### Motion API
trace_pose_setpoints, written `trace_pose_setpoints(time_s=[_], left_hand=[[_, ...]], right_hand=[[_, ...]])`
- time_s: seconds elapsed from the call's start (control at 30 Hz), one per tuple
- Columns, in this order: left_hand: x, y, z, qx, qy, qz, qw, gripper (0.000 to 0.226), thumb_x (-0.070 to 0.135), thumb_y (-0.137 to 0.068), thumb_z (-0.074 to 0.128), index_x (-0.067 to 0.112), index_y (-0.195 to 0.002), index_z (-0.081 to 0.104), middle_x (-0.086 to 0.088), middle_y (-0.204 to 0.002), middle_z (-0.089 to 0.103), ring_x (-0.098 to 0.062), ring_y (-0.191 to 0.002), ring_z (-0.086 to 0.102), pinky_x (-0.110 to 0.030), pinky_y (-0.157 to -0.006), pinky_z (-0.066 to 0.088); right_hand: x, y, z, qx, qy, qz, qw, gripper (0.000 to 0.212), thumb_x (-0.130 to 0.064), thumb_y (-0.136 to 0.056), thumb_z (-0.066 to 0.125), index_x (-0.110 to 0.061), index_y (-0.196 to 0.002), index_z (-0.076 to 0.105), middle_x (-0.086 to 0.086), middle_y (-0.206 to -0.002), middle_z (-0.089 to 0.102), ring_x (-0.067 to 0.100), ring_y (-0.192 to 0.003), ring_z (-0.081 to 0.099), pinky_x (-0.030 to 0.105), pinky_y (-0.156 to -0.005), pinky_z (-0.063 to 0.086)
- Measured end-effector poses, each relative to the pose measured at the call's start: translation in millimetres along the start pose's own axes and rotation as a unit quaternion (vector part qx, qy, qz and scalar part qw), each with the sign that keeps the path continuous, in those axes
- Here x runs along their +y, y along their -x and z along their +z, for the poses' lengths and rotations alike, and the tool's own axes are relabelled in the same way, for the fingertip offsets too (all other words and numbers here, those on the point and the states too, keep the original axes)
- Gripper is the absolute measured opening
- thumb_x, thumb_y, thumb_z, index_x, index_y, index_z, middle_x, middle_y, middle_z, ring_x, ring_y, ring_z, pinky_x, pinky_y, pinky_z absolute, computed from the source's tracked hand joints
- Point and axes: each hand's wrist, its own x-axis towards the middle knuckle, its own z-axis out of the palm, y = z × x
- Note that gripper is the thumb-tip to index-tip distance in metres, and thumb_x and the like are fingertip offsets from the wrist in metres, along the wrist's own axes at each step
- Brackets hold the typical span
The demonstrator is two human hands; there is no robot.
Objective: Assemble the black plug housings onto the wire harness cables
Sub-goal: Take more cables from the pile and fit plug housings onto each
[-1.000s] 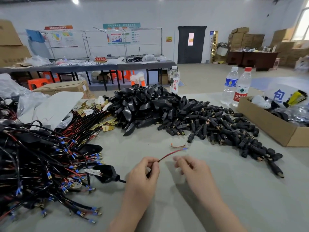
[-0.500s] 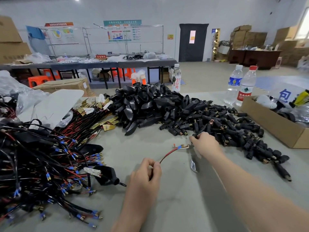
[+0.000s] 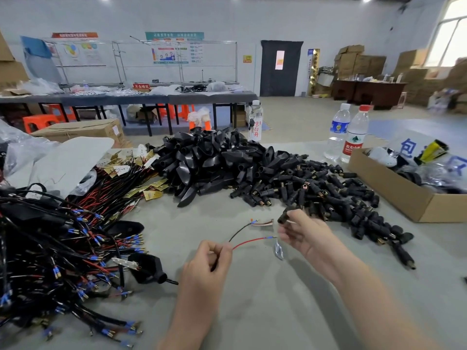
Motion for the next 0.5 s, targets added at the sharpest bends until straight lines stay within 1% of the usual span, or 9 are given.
trace_pose_setpoints(time_s=[0.03, 0.1, 0.13, 0.17, 0.23, 0.3, 0.43, 0.5], left_hand=[[1.5, 0.2, -0.1, 0.005, 0.006, 0.000, 1.000, 0.021, 0.043, -0.092, 0.061, 0.028, -0.080, 0.052, 0.002, -0.052, 0.048, -0.011, -0.047, 0.035, -0.028, -0.049, 0.031], [4.6, 0.9, 0.7, 0.010, 0.029, -0.009, 0.999, 0.022, 0.043, -0.089, 0.063, 0.027, -0.078, 0.053, -0.007, -0.065, 0.063, -0.019, -0.052, 0.046, -0.031, -0.053, 0.041], [6.2, 1.9, 1.2, 0.010, 0.043, -0.015, 0.999, 0.023, 0.043, -0.087, 0.063, 0.027, -0.076, 0.053, -0.010, -0.067, 0.064, -0.019, -0.051, 0.045, -0.030, -0.052, 0.040], [7.9, 3.2, 1.4, 0.007, 0.056, -0.017, 0.998, 0.025, 0.043, -0.087, 0.065, 0.026, -0.074, 0.052, -0.010, -0.062, 0.061, -0.015, -0.048, 0.040, -0.026, -0.047, 0.035], [11.6, 6.3, 1.9, -0.004, 0.076, -0.020, 0.997, 0.030, 0.039, -0.087, 0.068, 0.025, -0.069, 0.049, 0.002, -0.048, 0.045, -0.008, -0.046, 0.029, -0.018, -0.043, 0.024], [14.4, 8.1, 2.2, -0.008, 0.092, -0.024, 0.995, 0.034, 0.037, -0.086, 0.069, 0.024, -0.065, 0.046, 0.011, -0.048, 0.036, -0.007, -0.045, 0.025, -0.016, -0.042, 0.022], [17.0, 6.9, 1.1, 0.008, 0.119, -0.038, 0.992, 0.037, 0.035, -0.086, 0.069, 0.023, -0.062, 0.043, 0.008, -0.051, 0.035, -0.009, -0.048, 0.027, -0.018, -0.043, 0.023], [16.8, 5.7, 0.1, 0.020, 0.119, -0.036, 0.992, 0.036, 0.036, -0.087, 0.068, 0.023, -0.064, 0.044, 0.008, -0.052, 0.034, -0.008, -0.048, 0.027, -0.018, -0.043, 0.023]], right_hand=[[4.6, 7.6, -1.8, -0.006, -0.044, 0.013, 0.999, 0.021, -0.017, -0.095, 0.059, 0.003, -0.092, 0.066, 0.014, -0.078, 0.072, 0.017, -0.064, 0.071, 0.025, -0.059, 0.059], [13.2, 19.7, -7.5, -0.011, -0.125, 0.032, 0.992, 0.021, -0.016, -0.095, 0.058, 0.003, -0.095, 0.066, 0.016, -0.085, 0.074, 0.019, -0.071, 0.074, 0.024, -0.060, 0.060], [16.8, 24.7, -10.6, -0.011, -0.161, 0.039, 0.986, 0.022, -0.017, -0.095, 0.059, 0.004, -0.098, 0.067, 0.017, -0.092, 0.075, 0.020, -0.077, 0.075, 0.024, -0.061, 0.059], [20.2, 29.3, -13.6, -0.013, -0.190, 0.044, 0.981, 0.024, -0.018, -0.094, 0.061, 0.004, -0.101, 0.068, 0.018, -0.099, 0.075, 0.022, -0.084, 0.075, 0.025, -0.062, 0.060], [26.6, 35.7, -17.0, -0.024, -0.232, 0.049, 0.971, 0.029, -0.020, -0.091, 0.065, 0.005, -0.104, 0.071, 0.018, -0.106, 0.074, 0.025, -0.094, 0.074, 0.026, -0.066, 0.060], [30.6, 38.7, -18.3, -0.032, -0.248, 0.045, 0.967, 0.026, -0.020, -0.089, 0.067, 0.003, -0.099, 0.074, 0.017, -0.108, 0.074, 0.025, -0.095, 0.073, 0.026, -0.069, 0.060], [32.5, 40.1, -14.7, -0.055, -0.215, 0.032, 0.974, 0.022, -0.018, -0.090, 0.064, -0.001, -0.096, 0.076, 0.016, -0.115, 0.072, 0.022, -0.093, 0.072, 0.024, -0.071, 0.059], [33.8, 41.2, -11.7, -0.072, -0.204, 0.036, 0.976, 0.020, -0.018, -0.081, 0.071, -0.002, -0.092, 0.078, 0.015, -0.115, 0.072, 0.021, -0.091, 0.072, 0.024, -0.072, 0.059]])
